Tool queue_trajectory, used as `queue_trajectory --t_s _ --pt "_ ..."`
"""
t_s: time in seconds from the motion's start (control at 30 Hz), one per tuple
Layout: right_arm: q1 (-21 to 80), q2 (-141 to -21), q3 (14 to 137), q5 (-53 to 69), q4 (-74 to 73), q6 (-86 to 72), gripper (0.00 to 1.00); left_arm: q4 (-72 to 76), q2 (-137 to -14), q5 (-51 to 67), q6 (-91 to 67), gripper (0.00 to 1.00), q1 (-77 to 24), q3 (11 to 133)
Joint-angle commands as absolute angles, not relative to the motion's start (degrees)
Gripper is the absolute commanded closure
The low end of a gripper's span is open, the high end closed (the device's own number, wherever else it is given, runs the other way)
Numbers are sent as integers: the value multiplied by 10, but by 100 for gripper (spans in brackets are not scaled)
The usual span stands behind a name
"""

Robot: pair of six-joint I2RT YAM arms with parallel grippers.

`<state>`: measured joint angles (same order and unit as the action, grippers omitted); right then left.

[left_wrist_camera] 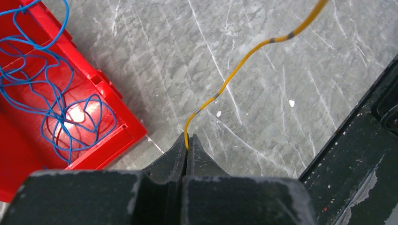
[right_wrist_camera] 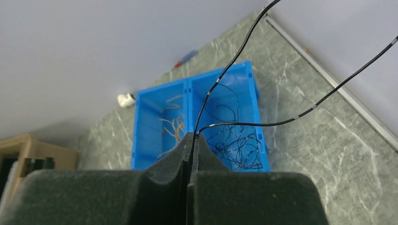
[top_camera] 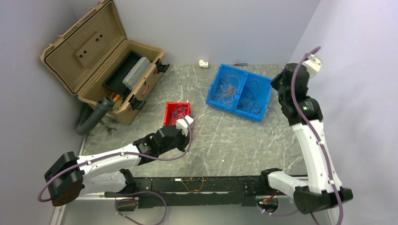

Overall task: Untangle the cables
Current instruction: Place the cable in the bin.

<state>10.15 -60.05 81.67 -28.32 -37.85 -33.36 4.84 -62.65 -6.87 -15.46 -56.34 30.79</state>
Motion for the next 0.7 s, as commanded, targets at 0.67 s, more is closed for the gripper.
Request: queue_trajectory --t_s 0.67 --pt "65 -854 975 -255 -238 -258 100 -21 -576 -48 -120 100 -564 360"
